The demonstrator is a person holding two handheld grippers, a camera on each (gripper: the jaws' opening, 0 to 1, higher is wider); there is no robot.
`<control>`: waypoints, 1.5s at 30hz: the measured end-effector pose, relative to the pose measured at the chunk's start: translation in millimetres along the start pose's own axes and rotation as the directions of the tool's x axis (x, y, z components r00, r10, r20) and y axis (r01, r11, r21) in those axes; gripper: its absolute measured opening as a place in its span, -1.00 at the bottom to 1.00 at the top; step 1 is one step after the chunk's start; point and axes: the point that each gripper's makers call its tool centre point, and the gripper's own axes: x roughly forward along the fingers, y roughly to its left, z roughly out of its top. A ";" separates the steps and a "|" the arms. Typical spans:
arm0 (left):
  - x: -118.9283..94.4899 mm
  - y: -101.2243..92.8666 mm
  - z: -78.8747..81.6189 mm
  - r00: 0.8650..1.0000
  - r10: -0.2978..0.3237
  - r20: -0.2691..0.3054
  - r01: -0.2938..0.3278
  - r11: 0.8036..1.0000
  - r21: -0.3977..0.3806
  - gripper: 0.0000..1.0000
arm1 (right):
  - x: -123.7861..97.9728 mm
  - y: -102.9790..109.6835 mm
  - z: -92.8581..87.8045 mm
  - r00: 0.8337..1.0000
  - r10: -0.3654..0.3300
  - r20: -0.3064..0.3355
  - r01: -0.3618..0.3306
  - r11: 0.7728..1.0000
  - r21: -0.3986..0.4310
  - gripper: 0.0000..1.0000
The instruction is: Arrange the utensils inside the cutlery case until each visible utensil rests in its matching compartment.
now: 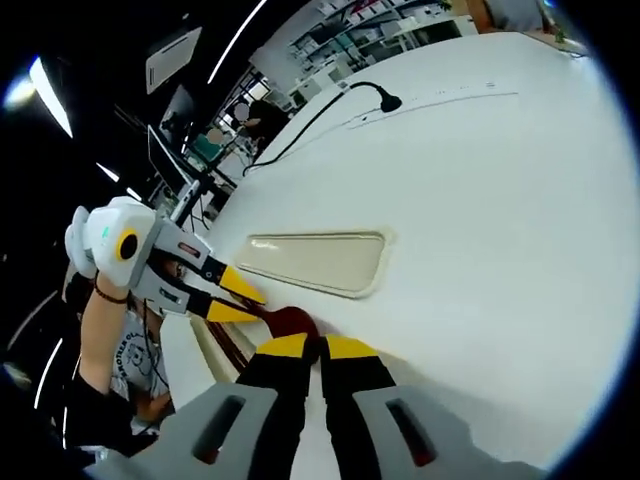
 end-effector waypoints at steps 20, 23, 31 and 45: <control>-35.0 -19.6 5.5 0.999 0.038 0.035 -0.040 0.997 0.062 -0.87 | -11.9 37.4 -5.3 0.995 0.092 0.040 -0.091 0.995 -0.026 -0.96; -37.7 -26.9 3.9 0.998 0.032 0.055 -0.035 0.997 0.066 -0.87 | -14.5 42.7 -9.6 0.993 0.112 0.037 -0.111 0.994 -0.021 -0.96; -36.6 -42.6 -4.7 0.999 0.018 0.050 -0.023 0.994 0.104 -0.87 | -11.1 53.5 -27.9 0.993 0.121 0.008 -0.121 0.991 -0.050 -0.96; -19.0 -57.9 -14.9 0.999 -0.004 0.053 -0.001 0.995 0.104 -0.87 | -5.8 46.1 -47.3 0.997 0.060 -0.043 -0.070 0.956 -0.287 -0.94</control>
